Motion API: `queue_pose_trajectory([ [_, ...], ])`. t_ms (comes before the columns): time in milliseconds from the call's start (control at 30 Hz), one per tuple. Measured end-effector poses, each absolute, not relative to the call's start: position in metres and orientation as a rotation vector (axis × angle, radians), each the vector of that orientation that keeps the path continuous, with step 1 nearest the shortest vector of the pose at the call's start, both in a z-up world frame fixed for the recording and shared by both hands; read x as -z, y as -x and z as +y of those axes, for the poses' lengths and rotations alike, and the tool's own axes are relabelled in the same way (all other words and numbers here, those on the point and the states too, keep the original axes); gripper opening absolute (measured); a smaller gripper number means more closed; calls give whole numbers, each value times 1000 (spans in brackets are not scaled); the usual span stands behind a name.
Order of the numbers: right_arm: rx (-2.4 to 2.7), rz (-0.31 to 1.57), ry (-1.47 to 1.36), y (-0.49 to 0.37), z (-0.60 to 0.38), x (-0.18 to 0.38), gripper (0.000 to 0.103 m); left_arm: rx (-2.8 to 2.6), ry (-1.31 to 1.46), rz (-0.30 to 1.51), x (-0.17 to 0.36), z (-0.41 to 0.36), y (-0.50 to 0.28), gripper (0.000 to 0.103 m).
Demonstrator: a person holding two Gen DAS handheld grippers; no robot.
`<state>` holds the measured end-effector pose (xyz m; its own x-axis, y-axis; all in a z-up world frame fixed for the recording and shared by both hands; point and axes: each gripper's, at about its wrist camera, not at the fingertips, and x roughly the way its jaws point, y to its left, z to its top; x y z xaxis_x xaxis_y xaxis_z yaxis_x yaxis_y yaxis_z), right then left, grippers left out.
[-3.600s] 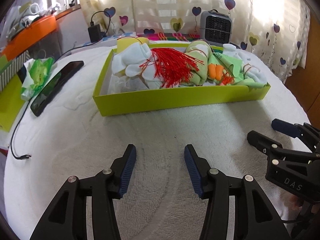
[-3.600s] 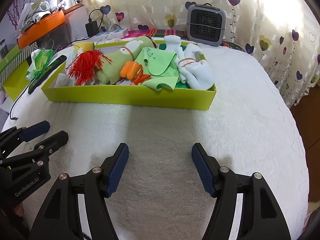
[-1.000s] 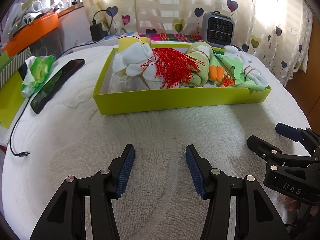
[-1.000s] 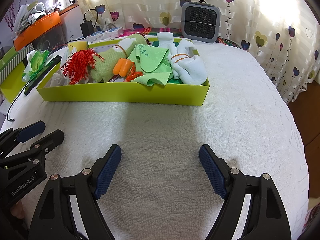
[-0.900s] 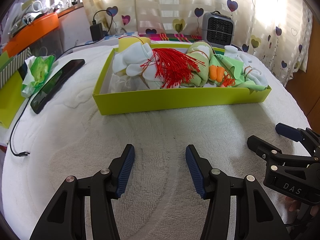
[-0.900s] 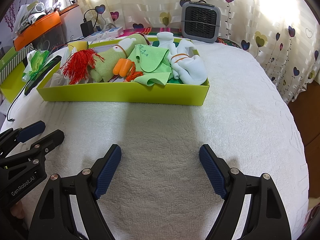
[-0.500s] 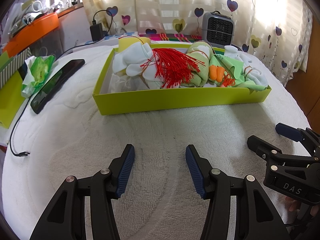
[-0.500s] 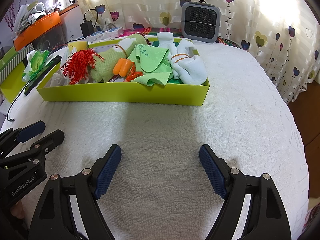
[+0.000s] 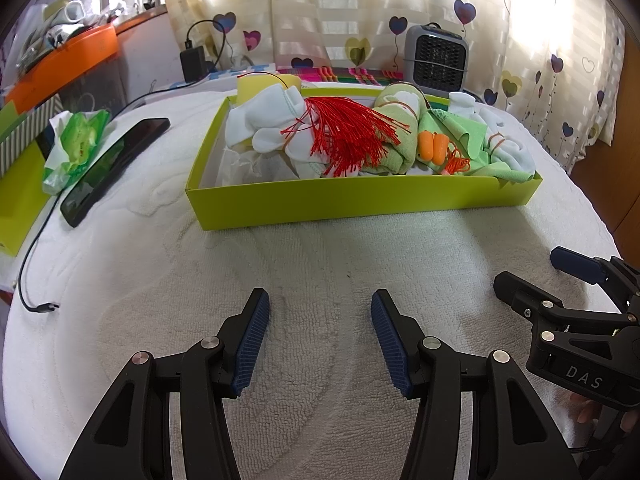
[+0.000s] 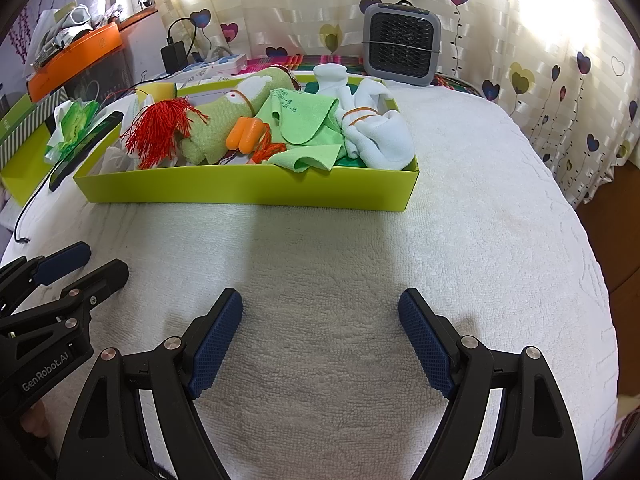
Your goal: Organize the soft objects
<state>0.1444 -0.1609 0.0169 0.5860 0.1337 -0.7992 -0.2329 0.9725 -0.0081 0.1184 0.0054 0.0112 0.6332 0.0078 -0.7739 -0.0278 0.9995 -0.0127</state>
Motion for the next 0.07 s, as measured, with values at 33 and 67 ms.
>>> queue_pose_trajectory([
  [33, -214, 921, 116, -144, -161, -17, 81, -20, 24, 885, -11, 5, -118, 52],
  [67, -214, 921, 116, -144, -161, -17, 81, -20, 25, 885, -11, 5, -118, 52],
])
